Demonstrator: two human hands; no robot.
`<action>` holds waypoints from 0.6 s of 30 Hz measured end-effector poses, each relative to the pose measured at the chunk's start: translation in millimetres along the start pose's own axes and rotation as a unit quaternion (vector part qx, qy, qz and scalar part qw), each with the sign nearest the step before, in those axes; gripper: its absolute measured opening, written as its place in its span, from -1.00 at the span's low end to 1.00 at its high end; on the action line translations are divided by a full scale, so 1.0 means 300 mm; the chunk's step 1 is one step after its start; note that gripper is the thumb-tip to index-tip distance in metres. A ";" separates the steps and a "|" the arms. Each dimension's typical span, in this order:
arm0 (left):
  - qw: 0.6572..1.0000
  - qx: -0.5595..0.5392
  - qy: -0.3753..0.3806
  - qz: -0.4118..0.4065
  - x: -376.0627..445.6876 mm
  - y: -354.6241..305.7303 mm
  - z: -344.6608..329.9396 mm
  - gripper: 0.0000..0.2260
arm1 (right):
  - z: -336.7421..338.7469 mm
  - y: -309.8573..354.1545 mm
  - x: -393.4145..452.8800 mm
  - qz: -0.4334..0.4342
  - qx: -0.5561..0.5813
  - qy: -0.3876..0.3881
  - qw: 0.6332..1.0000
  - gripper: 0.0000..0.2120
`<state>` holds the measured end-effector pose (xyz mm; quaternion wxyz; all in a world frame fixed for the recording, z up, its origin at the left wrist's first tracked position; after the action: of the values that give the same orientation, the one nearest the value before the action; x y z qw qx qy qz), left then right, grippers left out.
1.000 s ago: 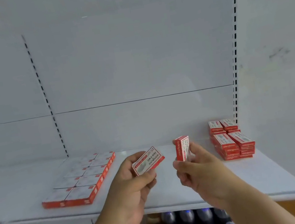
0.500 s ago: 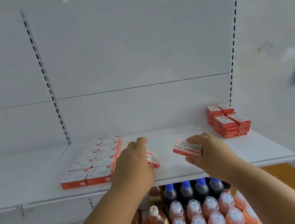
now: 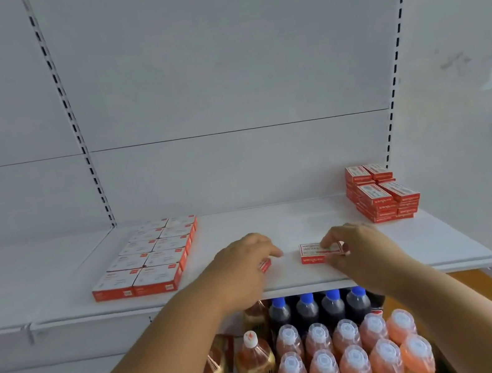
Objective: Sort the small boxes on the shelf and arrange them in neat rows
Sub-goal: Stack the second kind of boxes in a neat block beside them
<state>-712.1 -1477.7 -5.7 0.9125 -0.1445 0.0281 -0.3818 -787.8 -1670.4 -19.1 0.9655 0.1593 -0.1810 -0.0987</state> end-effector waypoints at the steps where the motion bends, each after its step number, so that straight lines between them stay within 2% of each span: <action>1: 1.000 -0.004 0.010 0.002 0.009 0.004 -0.005 -0.50 | -0.004 -0.008 0.002 0.008 0.005 0.002 1.000 -0.83; 6: 0.994 0.086 -0.035 0.057 0.053 0.021 -0.019 -0.69 | -0.008 -0.030 0.025 0.032 0.039 0.021 0.999 -0.83; 9: 0.983 0.121 -0.044 0.133 0.085 0.029 -0.012 -0.61 | -0.009 -0.040 0.040 0.046 0.055 0.018 0.997 -0.83; 11: 0.978 0.091 -0.082 0.169 0.098 0.023 0.014 -0.64 | -0.010 -0.047 0.040 0.054 0.068 0.013 0.996 -0.85; 13: 0.975 0.062 -0.126 0.172 0.091 0.028 0.043 -0.79 | -0.015 -0.056 0.037 0.067 0.073 0.007 0.995 -0.85; 14: 0.978 0.055 -0.121 0.160 0.081 0.041 0.051 -0.71 | -0.019 -0.058 0.035 0.076 0.073 0.004 0.994 -0.84; 16: 0.993 0.042 -0.026 0.107 0.044 0.071 0.040 -0.46 | -0.023 -0.061 0.032 0.094 0.076 -0.004 0.993 -0.83; 18: 0.995 0.028 0.066 0.067 -0.003 0.080 0.037 -0.43 | -0.023 -0.065 0.032 0.106 0.084 -0.012 0.991 -0.82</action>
<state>-694.3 -1458.5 -2.0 0.9358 -0.0915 0.0873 -0.3291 -778.8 -1689.1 -28.8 0.9514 0.2191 -0.2158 0.0181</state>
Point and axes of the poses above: each hand's wrist, its own x-axis towards the middle knuckle, its own z-axis out of the back of the hand, y = z × x, the point moved 5 cm from there along x, towards the middle knuckle, and after that the axes turned 2 degrees about z, right-handed, at the moved point
